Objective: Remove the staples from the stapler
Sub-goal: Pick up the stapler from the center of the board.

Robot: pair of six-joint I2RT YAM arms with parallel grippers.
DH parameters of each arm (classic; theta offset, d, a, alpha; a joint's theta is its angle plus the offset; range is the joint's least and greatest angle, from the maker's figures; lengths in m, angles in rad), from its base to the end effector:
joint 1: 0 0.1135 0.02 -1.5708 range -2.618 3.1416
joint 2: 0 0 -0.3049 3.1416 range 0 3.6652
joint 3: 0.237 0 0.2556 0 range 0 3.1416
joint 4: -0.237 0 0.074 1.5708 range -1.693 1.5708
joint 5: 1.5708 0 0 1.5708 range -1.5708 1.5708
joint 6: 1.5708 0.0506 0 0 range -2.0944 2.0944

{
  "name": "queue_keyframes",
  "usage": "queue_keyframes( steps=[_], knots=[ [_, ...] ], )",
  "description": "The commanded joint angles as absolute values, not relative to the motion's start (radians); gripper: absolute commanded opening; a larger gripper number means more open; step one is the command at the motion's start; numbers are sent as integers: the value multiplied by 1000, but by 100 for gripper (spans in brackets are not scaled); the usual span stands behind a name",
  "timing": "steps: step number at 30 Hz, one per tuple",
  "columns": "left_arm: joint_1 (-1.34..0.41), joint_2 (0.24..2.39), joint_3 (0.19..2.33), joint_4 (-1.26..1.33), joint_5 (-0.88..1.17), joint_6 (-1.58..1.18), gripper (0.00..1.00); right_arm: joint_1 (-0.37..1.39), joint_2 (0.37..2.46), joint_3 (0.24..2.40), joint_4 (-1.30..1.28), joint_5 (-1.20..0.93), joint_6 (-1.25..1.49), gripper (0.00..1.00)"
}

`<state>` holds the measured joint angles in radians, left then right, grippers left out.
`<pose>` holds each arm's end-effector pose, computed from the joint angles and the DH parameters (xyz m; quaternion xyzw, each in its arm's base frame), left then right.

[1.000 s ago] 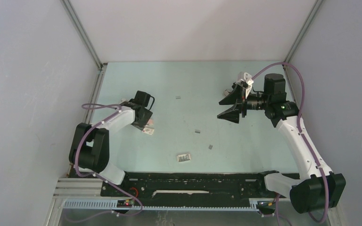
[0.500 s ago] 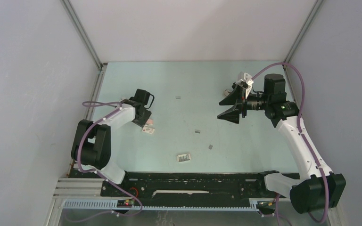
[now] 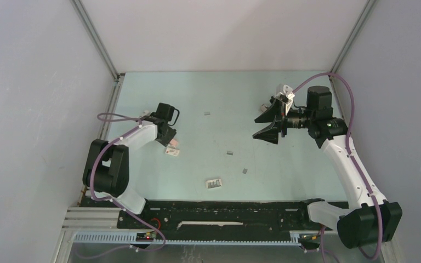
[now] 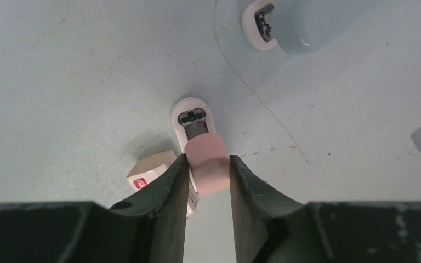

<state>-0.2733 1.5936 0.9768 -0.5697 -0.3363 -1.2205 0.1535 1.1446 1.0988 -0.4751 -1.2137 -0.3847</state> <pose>0.3030 -0.0676 0.2107 -0.4698 0.8467 -0.0074 0.2498 0.2145 0.0812 0.3941 -0.4645 0.6093 0.4427 0.4659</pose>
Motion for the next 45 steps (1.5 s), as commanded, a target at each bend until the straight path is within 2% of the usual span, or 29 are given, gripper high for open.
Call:
queue_keyframes(
  steps=[1,10,15,26,32,37,45],
  knots=[
    [-267,1596,1025,-539,-313,-1099,34,164,1124,1098,-469,-1231,-400,79],
    [-267,1615,1021,-520,-297,-947,34,170,1126,1098,-472,-1226,-404,78],
    [-267,1653,1045,-543,-288,-855,37,177,1131,1098,-472,-1222,-408,78],
    [-267,1666,1074,-578,-290,-744,60,181,1135,1098,-476,-1218,-413,79],
    [-268,1665,1085,-613,-321,-753,67,183,1134,1097,-479,-1218,-415,78],
    [-271,1665,1103,-615,-334,-757,68,184,1134,1097,-479,-1218,-416,79],
    [-272,1704,1148,-587,-271,-689,61,184,1131,1097,-481,-1221,-418,79]
  ],
)
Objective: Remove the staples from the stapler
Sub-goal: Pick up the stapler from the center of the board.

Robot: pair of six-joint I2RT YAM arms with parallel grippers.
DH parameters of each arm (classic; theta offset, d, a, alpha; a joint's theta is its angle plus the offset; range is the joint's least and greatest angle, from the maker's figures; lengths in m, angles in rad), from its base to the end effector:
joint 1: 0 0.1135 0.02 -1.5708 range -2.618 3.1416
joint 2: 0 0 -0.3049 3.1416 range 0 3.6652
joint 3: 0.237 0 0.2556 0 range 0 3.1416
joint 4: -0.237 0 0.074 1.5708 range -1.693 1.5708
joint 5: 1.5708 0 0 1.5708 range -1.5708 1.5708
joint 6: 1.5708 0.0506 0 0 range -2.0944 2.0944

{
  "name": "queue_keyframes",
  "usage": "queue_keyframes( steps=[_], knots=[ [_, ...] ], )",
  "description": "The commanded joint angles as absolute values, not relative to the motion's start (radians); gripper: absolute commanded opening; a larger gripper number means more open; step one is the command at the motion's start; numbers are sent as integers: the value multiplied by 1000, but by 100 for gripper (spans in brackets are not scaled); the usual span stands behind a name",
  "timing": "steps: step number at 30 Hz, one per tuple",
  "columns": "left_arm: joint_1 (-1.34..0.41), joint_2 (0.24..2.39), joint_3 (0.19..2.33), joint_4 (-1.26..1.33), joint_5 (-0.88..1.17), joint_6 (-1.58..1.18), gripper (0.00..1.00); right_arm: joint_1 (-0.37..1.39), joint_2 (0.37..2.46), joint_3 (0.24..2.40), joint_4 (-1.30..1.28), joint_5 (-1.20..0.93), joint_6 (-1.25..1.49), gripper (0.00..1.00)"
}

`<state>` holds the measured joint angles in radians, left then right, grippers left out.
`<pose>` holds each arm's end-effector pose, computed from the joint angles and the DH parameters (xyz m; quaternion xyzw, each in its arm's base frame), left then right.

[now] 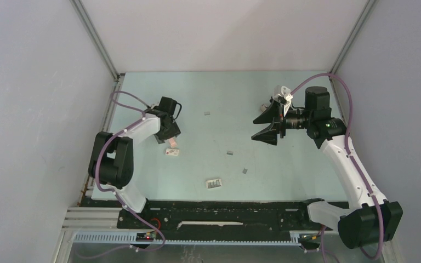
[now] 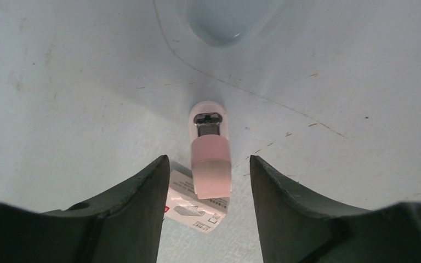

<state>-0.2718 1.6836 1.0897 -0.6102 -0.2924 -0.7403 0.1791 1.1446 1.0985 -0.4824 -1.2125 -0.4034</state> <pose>0.3292 -0.0766 0.2129 -0.2516 0.9400 0.0378 0.2272 0.2121 0.0866 0.3934 -0.4764 0.6012 0.4453 0.4619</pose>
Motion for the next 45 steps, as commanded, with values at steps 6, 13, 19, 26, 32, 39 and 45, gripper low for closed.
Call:
queue_keyframes(
  steps=[6,13,19,26,32,39,45],
  knots=[
    [-272,1728,1151,-565,-267,-682,51,184,1133,1098,-483,-1223,-420,79],
    [-279,1704,1143,-565,-312,-668,34,185,1135,1098,-483,-1223,-423,79],
    [-303,1662,1135,-555,-311,-616,5,186,1137,1098,-484,-1222,-423,79],
    [-393,1551,1093,-485,-327,-484,0,186,1147,1098,-488,-1226,-422,79],
    [-455,1409,955,-283,-210,-396,0,185,1155,1097,-492,-1233,-421,79],
    [-484,1281,822,-95,0,-277,0,186,1177,1098,-497,-1241,-424,78],
    [-500,1339,908,-245,107,-147,0,187,1190,1098,-502,-1241,-428,78]
  ],
)
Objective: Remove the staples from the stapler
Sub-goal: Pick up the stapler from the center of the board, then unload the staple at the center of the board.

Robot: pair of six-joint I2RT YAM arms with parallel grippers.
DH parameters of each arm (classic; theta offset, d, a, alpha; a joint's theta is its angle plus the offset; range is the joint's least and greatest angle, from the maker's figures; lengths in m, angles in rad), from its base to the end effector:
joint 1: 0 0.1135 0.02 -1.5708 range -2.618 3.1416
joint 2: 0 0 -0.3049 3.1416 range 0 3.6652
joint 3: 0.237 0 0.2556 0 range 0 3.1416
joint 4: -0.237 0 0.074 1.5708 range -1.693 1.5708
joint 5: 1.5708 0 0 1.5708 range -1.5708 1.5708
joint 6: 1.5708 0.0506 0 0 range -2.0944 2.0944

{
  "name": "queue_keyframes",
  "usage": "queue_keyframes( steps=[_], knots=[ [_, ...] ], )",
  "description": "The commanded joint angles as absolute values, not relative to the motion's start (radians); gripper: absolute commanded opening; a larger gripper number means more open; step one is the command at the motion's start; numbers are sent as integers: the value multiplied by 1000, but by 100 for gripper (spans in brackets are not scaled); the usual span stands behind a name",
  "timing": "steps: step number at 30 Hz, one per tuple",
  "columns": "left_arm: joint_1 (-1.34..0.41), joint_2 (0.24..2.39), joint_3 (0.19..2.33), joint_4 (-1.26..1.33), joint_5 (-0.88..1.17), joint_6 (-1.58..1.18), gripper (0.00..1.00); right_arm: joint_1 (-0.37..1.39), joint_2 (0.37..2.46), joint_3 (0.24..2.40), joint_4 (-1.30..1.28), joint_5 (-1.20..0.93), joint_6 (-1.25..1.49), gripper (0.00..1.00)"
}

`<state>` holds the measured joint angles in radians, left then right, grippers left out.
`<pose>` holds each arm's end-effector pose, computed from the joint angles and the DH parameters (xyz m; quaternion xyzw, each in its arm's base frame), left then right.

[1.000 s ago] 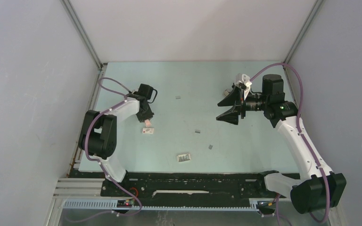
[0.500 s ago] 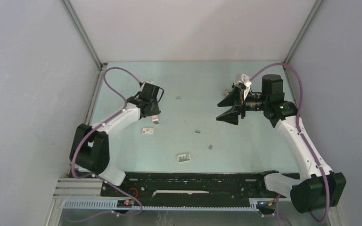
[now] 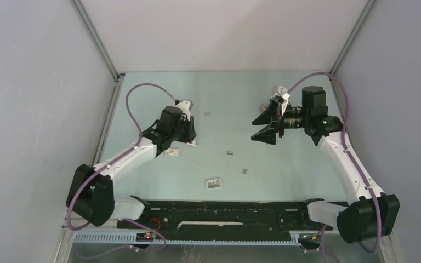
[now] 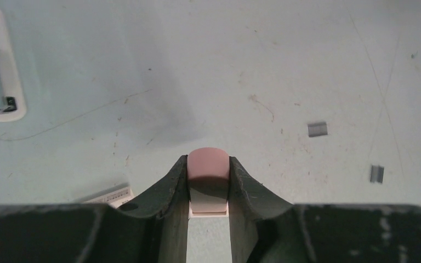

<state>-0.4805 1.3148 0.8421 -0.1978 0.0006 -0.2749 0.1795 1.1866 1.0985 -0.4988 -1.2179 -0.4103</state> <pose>0.2562 -0.1336 0.2714 0.0925 0.8956 -0.1607 0.4043 0.2224 0.0886 0.3834 -0.4686 0.6132 0.4562 0.4429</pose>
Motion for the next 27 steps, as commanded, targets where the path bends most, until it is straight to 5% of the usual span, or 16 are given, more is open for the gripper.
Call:
queue_keyframes(
  steps=[1,13,27],
  knots=[
    [-513,1359,937,-289,97,-136,0,186,1190,1098,-502,-1240,-428,78],
    [-639,1700,1315,-765,-74,-13,0,185,1193,1098,-505,-1244,-432,78],
    [-679,1954,1538,-708,-25,17,0,179,1187,1097,-505,-1253,-433,78]
  ],
)
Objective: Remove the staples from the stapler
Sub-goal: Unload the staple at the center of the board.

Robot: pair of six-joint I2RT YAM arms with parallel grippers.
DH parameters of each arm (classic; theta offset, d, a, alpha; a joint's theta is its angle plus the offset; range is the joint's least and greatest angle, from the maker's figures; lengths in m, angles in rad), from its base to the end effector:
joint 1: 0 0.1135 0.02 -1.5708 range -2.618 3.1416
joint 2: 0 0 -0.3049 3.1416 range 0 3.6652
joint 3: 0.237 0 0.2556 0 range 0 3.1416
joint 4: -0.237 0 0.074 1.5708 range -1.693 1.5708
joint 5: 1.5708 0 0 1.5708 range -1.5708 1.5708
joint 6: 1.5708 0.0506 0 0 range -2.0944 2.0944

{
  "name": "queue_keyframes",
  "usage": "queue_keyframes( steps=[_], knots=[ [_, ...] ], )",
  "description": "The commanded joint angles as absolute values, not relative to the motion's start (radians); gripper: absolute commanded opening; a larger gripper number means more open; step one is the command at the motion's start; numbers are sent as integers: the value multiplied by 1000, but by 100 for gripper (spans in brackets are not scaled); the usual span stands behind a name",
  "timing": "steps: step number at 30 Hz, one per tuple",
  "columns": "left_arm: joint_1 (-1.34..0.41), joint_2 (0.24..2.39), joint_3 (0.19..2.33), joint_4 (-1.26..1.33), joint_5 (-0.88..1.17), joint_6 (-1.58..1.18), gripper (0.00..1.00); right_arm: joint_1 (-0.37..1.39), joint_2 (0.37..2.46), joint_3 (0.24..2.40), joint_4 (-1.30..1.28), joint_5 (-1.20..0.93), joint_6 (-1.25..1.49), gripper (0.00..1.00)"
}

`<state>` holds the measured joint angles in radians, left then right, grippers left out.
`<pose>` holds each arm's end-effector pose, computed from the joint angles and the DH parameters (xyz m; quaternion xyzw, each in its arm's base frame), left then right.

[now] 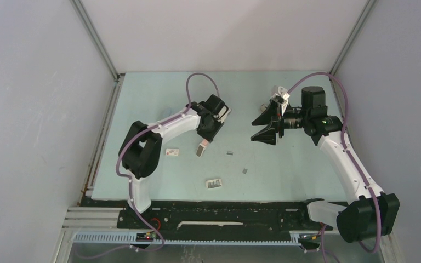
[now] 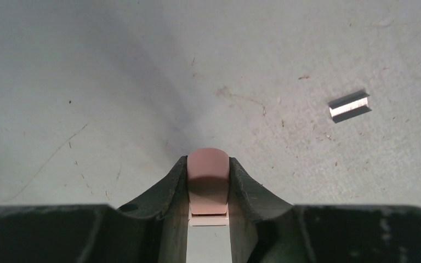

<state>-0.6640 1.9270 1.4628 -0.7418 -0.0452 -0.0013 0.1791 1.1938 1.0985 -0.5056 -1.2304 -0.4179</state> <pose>0.3320 -0.2569 0.2253 0.3160 0.9310 -0.0382 0.1787 0.2235 0.0889 0.3817 -0.4696 0.6114 0.4616 0.4388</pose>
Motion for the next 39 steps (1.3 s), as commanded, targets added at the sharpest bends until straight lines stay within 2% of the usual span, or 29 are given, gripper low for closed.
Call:
queue_keyframes(
  steps=[1,5,15,26,32,39],
  knots=[
    [-680,1960,1541,-703,-27,15,0,178,1187,1098,-507,-1254,-433,78],
    [-682,1944,1521,-684,-46,6,0,175,1185,1098,-509,-1258,-435,78],
    [-681,1748,1396,-682,-32,6,0,180,1184,1098,-509,-1261,-436,78],
    [-666,1697,1354,-696,-95,6,0,178,1187,1098,-511,-1260,-438,78],
    [-614,1545,1173,-492,-211,-112,0,178,1186,1098,-512,-1261,-438,78],
    [-494,1232,796,-68,-253,-211,0,178,1186,1098,-512,-1263,-440,78]
  ],
)
